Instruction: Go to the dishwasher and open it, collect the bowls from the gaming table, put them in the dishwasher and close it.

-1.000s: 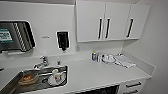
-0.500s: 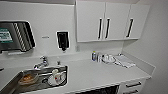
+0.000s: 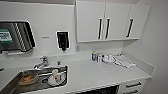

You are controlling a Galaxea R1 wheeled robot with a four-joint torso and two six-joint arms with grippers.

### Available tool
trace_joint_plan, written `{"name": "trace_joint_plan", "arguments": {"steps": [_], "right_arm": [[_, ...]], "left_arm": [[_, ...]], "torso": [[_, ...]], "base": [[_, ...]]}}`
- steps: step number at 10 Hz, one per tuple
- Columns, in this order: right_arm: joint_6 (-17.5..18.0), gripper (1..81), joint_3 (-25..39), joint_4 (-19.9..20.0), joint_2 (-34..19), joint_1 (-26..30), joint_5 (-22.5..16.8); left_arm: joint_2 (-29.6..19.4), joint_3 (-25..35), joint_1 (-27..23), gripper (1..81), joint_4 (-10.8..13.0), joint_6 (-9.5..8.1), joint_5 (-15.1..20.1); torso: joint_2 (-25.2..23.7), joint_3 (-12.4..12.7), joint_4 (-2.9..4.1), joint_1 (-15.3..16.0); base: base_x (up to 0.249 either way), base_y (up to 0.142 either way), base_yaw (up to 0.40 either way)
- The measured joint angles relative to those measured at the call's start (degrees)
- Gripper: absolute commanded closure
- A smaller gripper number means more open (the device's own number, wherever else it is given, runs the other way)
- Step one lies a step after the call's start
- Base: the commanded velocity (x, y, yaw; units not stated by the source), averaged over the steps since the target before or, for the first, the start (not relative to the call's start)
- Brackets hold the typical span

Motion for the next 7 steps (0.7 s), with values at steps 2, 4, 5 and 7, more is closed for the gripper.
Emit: {"name": "trace_joint_plan", "arguments": {"steps": [2, 4, 5, 7], "right_arm": [[0.0, 1.0, 0.0, -0.2, 0.2, 0.1, 0.4], [0.0, 1.0, 0.0, -0.4, 0.2, -0.4, 0.4], [0.0, 1.0, 0.0, -0.4, 0.3, 0.1, 0.4], [0.0, 1.0, 0.0, -0.4, 0.3, 0.6, 0.8]], "left_arm": [[0.0, 0.0, 0.0, 1.0, 0.0, 0.02, 0.0], [0.0, 0.0, 1.1, 1.0, 0.0, 0.02, 0.2], [0.0, 0.0, 0.7, 1.0, 0.0, 0.02, 0.2], [0.0, 0.0, -0.5, 1.0, 0.0, 0.02, -0.3]], "torso": [[0.0, 0.0, 0.0, 0.0], [-0.1, 0.1, 0.0, -0.1], [-0.1, 0.0, 0.0, -0.1], [-0.1, 0.0, 0.0, -0.1]], "base": [[0.037, 0.0, 0.0], [0.109, 0.0, 0.0], [0.121, 0.0, 0.0], [0.061, 0.0, 0.0]]}}
